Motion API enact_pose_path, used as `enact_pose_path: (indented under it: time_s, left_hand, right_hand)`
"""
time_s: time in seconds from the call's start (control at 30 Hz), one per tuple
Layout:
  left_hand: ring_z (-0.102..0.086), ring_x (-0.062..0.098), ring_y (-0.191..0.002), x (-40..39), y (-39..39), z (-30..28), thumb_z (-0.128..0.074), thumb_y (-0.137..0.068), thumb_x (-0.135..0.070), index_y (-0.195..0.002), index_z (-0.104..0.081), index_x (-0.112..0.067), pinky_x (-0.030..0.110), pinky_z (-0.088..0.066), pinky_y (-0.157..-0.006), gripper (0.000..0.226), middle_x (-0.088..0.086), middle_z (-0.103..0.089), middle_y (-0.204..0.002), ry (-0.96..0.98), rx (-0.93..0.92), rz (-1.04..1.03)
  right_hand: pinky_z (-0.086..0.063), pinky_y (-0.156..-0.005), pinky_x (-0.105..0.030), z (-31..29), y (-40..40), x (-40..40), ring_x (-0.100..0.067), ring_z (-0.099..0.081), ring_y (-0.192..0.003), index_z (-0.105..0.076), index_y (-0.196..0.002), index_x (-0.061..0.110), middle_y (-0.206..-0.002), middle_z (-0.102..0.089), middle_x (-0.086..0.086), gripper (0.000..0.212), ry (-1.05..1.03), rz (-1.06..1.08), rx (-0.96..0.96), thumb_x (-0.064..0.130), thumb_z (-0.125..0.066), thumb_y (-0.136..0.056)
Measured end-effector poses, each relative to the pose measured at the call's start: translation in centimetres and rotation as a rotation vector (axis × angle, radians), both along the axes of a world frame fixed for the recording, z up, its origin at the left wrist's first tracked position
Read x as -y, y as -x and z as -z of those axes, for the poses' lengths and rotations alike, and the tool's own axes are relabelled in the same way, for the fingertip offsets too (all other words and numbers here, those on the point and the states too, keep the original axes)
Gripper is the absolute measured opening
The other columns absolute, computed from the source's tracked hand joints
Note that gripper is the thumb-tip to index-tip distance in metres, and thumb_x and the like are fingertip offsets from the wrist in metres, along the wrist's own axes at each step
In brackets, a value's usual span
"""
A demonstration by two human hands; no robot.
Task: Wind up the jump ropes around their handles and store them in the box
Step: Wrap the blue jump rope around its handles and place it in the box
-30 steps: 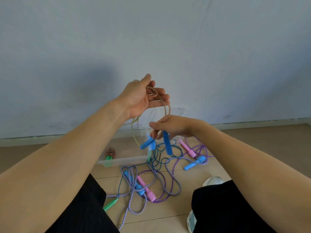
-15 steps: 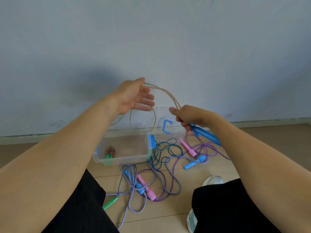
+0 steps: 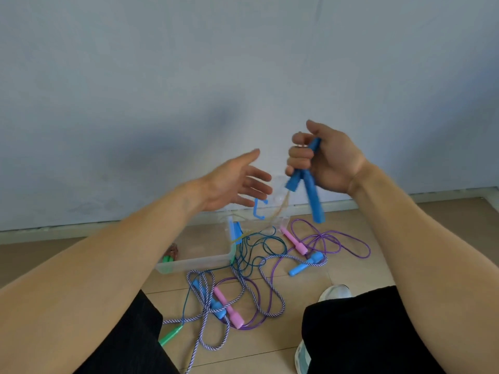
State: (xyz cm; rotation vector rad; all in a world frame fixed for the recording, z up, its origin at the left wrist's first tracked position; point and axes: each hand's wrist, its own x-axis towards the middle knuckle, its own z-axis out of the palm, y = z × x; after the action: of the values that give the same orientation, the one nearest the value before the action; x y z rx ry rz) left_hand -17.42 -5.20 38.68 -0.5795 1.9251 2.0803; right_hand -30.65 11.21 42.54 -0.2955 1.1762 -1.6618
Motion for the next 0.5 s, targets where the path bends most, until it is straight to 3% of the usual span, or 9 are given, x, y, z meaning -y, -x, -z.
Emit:
enact_pose_path:
  time_s: [0.13,0.2,0.3,0.4,0.5]
  left_hand:
    - [-0.064,0.040,-0.109,-2.2,-0.1,0.1,-0.043,-0.098,-0.051,-0.123,-0.055,-0.007,0.051,-0.047,-0.099,0.053,0.026,-0.065,-0.116,-0.154,-0.109,0.042]
    - [-0.069,0.035,-0.087,-2.4,-0.1,-0.2,-0.045,-0.102,-0.038,-0.118,-0.057,-0.005,0.044,-0.055,-0.081,0.038,0.019,-0.067,-0.099,-0.172,-0.177,0.032]
    - [-0.058,0.023,-0.058,-2.2,-0.4,-0.7,-0.045,-0.103,-0.031,-0.106,-0.057,-0.006,0.029,-0.045,-0.047,0.027,0.010,-0.059,-0.082,-0.228,-0.233,-0.032]
    - [-0.062,0.026,-0.064,-1.4,-0.5,-1.2,-0.044,-0.101,-0.041,-0.114,-0.059,-0.006,0.028,-0.046,-0.042,0.040,0.011,-0.064,-0.087,-0.310,-0.219,-0.041]
    - [-0.066,0.030,-0.083,-0.8,-0.6,-1.0,-0.050,-0.096,-0.051,-0.127,-0.055,-0.010,0.033,-0.052,-0.055,0.052,0.015,-0.064,-0.107,-0.241,-0.206,-0.001]
  right_hand:
    - [-0.044,-0.069,-0.036,0.2,-1.5,2.4,-0.020,-0.040,-0.058,-0.043,-0.079,0.013,-0.066,-0.036,-0.002,0.028,0.171,0.181,0.162,0.033,-0.034,-0.097]
    - [-0.046,-0.073,-0.038,0.1,-1.3,2.7,-0.020,-0.044,-0.061,-0.044,-0.082,0.014,-0.071,-0.040,-0.003,0.020,0.230,0.245,0.158,0.024,-0.036,-0.097]
    - [-0.053,-0.075,-0.042,0.2,-0.9,2.8,-0.022,-0.050,-0.065,-0.046,-0.091,0.011,-0.076,-0.047,-0.006,0.013,0.271,0.274,0.064,0.012,-0.037,-0.100]
    - [-0.056,-0.081,-0.048,0.5,-1.1,2.8,-0.024,-0.056,-0.069,-0.048,-0.100,0.008,-0.079,-0.053,-0.009,0.014,0.235,0.269,-0.062,0.006,-0.035,-0.103]
    - [-0.058,-0.079,-0.043,0.9,-1.5,3.1,-0.023,-0.061,-0.072,-0.049,-0.105,0.007,-0.081,-0.056,-0.009,0.014,0.162,0.280,-0.168,0.003,-0.036,-0.104]
